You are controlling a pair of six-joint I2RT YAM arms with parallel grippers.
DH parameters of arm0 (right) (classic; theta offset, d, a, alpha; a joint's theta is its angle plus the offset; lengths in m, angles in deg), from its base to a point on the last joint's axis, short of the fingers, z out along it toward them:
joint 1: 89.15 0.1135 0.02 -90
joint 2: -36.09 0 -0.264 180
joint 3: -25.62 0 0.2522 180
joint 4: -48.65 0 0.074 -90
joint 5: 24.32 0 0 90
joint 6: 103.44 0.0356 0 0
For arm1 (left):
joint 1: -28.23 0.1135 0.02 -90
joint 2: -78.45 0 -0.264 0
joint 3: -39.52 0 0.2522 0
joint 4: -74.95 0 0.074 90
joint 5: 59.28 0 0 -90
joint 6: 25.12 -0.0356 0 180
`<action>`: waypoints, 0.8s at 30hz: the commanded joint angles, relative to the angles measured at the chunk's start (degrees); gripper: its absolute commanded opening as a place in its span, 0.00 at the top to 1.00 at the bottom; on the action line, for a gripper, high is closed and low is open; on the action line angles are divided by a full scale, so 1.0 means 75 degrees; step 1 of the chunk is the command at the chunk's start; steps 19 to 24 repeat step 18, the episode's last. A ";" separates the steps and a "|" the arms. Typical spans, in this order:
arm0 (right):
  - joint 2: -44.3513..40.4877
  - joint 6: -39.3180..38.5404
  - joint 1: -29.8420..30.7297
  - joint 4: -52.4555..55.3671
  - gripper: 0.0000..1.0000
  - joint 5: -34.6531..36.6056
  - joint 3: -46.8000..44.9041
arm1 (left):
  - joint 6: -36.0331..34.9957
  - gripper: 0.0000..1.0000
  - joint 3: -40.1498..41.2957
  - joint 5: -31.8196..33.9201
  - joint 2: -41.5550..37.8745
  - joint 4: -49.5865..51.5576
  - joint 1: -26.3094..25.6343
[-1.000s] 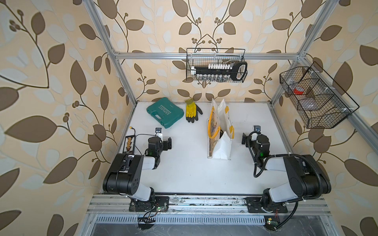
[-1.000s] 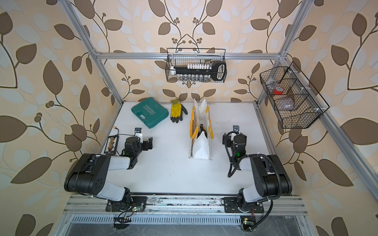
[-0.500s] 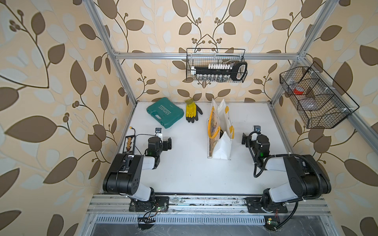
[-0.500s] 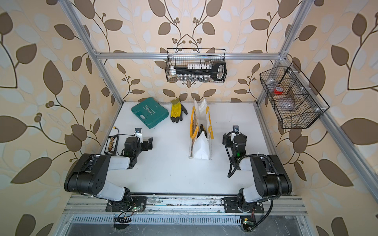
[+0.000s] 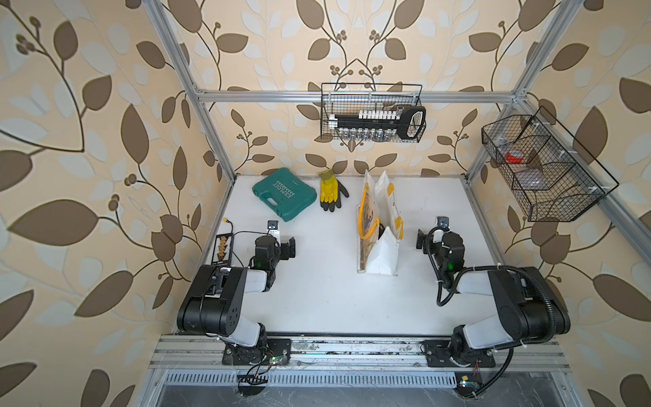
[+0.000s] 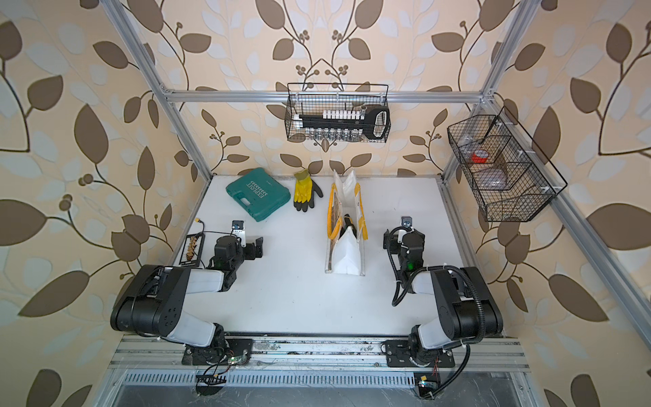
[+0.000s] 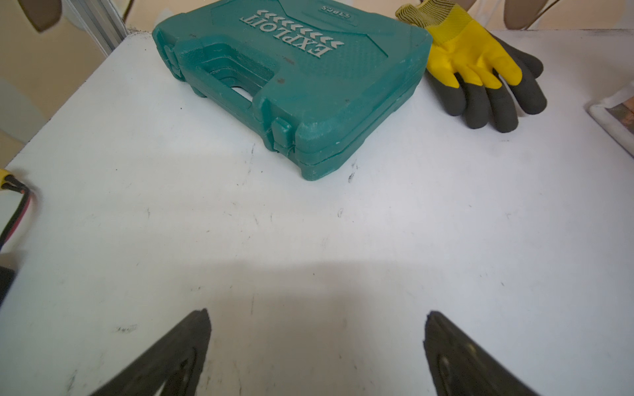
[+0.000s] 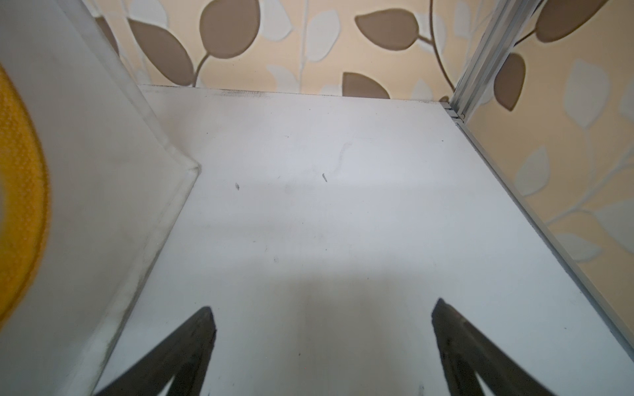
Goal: Place the art knife into the pouch
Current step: Reset both arms
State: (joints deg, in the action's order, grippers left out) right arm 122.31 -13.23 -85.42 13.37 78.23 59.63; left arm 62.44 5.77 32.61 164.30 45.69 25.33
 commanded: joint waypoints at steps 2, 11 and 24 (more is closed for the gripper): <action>-0.0194 0.0746 -0.0381 -0.0704 0.00 0.0543 -0.0521 | 0.0079 0.01 -0.0148 -0.0121 -0.0081 -0.0099 0.0091; 0.0022 0.0208 -0.0112 0.0102 0.00 0.0065 0.0057 | 0.0085 0.01 -0.0197 -0.0125 -0.0058 -0.0033 0.0092; -0.0001 0.0213 -0.0119 0.0123 0.00 0.0057 0.0054 | 0.0115 0.01 -0.0229 -0.0164 -0.0055 0.0018 0.0122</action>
